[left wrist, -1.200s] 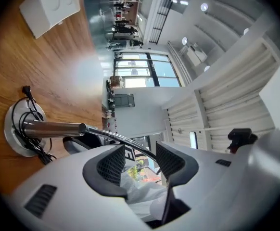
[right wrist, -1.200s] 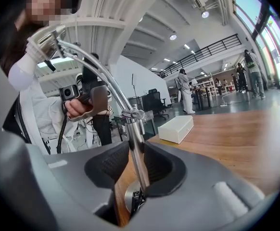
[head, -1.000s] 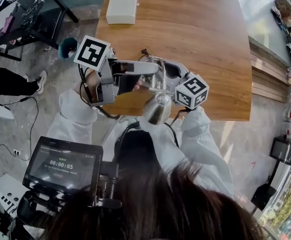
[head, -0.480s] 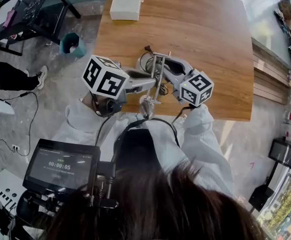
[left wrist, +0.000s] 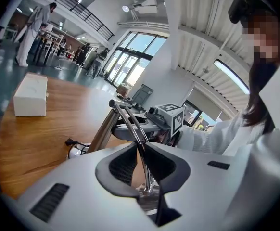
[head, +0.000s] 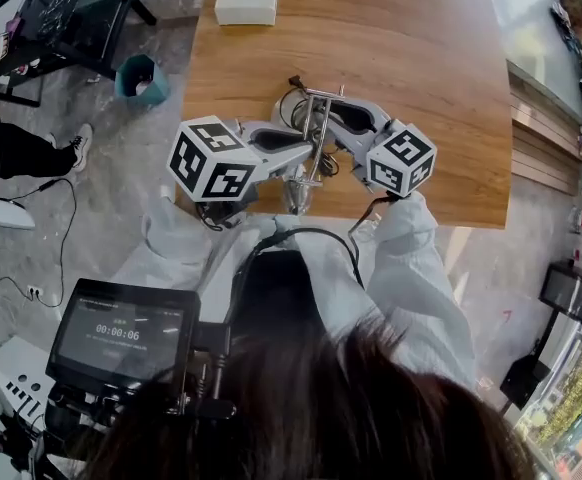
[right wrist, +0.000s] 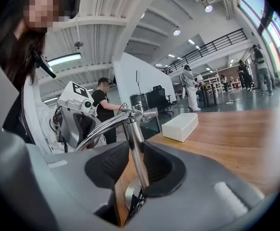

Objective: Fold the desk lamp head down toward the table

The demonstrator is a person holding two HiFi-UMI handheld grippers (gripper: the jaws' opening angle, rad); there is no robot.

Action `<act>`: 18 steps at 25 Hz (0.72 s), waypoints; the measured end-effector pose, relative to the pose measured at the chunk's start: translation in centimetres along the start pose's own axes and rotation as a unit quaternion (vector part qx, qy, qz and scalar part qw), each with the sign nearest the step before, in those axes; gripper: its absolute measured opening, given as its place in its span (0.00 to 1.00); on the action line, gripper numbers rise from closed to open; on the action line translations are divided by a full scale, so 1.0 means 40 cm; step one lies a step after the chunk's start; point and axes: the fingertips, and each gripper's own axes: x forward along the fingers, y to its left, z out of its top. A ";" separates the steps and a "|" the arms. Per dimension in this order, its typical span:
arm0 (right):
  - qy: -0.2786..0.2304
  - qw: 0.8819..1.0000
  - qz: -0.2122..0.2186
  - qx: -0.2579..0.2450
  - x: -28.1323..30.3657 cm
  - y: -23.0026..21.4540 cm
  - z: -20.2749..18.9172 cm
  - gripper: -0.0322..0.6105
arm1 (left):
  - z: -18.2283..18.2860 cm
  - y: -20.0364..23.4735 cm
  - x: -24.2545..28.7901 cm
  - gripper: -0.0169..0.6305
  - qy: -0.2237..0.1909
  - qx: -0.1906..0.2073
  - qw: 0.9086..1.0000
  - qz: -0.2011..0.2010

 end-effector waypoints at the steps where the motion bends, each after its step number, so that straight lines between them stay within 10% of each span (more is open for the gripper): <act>1: 0.005 1.000 0.003 -0.005 0.000 0.001 0.000 0.20 | -0.002 0.002 0.001 0.10 -0.003 0.008 1.000 0.003; 18: 0.031 0.999 0.016 -0.011 -0.005 0.001 -0.005 0.18 | -0.027 0.062 0.036 0.13 -0.009 0.027 0.999 0.034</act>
